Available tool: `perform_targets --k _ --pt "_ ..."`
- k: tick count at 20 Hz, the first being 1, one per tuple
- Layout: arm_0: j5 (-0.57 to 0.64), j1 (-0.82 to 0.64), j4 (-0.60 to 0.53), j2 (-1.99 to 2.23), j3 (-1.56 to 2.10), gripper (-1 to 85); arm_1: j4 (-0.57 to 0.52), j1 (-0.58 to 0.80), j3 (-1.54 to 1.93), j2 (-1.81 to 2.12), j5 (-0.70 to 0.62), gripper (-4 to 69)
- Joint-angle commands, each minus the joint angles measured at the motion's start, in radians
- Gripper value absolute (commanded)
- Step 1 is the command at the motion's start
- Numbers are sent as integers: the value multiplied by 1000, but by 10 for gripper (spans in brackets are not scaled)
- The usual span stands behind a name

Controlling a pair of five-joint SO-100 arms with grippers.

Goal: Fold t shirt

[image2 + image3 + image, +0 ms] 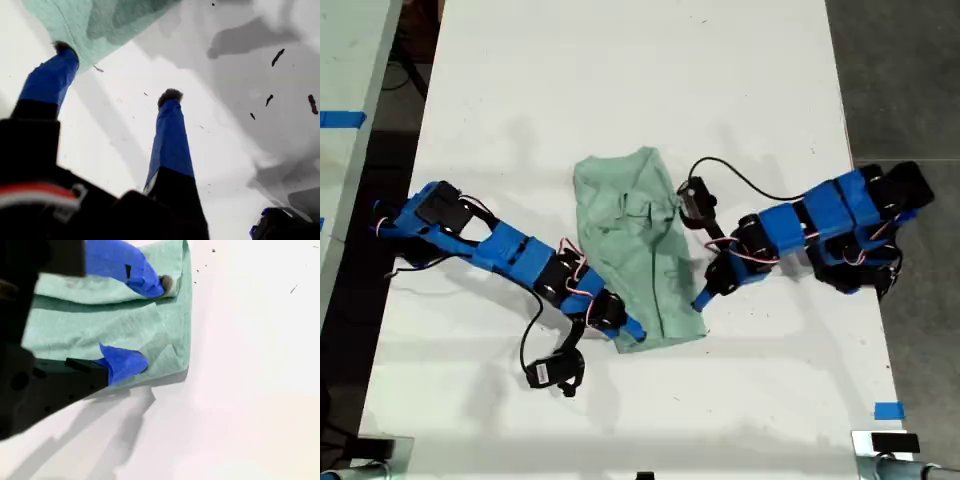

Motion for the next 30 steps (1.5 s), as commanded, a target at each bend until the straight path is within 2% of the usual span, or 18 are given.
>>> perform_targets --k 1,5,14,17,19,20,21,22,24,30 --pt "-28 35 -14 23 -67 192 -34 -18 -95 -44 28 336" --pt "-55 63 -2 8 -67 192 -60 -25 -107 -78 55 336" --pt "-72 2 -52 -118 -83 203 -239 -29 -167 -319 81 320" --pt "-46 -21 -57 -178 -75 124 -268 -54 -230 -451 83 245" --pt "-31 -26 -52 -218 -74 15 -268 -77 -304 -532 92 133" --pt "-29 -28 -57 -238 -72 0 -268 -87 -342 -572 98 59" --pt "-21 -31 -66 -244 -72 0 -267 -98 -377 -606 100 9" --pt "-26 -34 -61 -239 -72 0 -267 -110 -402 -629 101 -9" --pt "-35 -18 -60 -206 -71 0 -253 -133 -425 -623 91 -8" --pt "29 98 -44 80 -77 -1 -12 -178 -666 -413 -21 -8"
